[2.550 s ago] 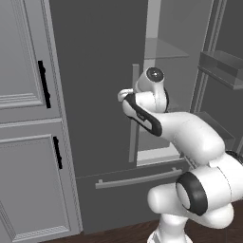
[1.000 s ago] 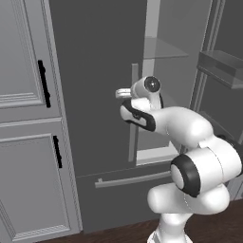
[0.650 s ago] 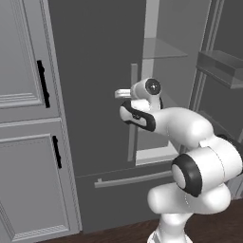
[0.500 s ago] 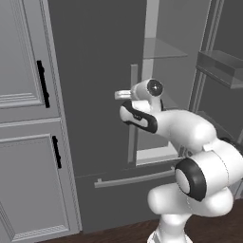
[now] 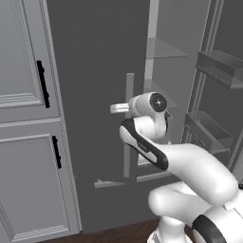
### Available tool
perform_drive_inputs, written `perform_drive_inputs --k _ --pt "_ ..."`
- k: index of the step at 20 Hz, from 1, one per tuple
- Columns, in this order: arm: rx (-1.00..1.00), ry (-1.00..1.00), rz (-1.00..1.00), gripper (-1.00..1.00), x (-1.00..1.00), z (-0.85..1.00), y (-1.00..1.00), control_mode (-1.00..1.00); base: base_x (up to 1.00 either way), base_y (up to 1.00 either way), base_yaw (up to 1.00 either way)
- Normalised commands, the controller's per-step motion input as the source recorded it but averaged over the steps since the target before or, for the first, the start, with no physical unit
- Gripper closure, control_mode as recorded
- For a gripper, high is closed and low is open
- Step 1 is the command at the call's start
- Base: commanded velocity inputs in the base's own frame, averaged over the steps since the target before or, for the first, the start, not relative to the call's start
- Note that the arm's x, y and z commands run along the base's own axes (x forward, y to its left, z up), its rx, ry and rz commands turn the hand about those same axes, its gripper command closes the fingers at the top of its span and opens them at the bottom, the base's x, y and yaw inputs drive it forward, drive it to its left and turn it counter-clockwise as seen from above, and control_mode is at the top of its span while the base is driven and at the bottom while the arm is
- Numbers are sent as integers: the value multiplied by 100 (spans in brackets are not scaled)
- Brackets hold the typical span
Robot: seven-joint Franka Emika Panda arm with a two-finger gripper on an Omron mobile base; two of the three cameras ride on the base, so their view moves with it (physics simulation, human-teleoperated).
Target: Take the strawberry from the fridge and place it on top of the pancake, located on the dining counter.
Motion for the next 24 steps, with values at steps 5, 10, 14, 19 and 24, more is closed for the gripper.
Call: perform_drive_inputs --k 5,10,14,19,24 --pt "3 17 0 100 -100 21 70 -100 0 0 0" --pt "3 12 0 100 -100 8 66 -100 0 0 0" --pt "5 3 0 -100 -100 0 56 -100 0 0 0" --pt "14 0 -5 -100 -96 -4 -3 -100 0 0 0" --pt "26 10 -10 -100 -35 14 -86 -100 0 0 0"
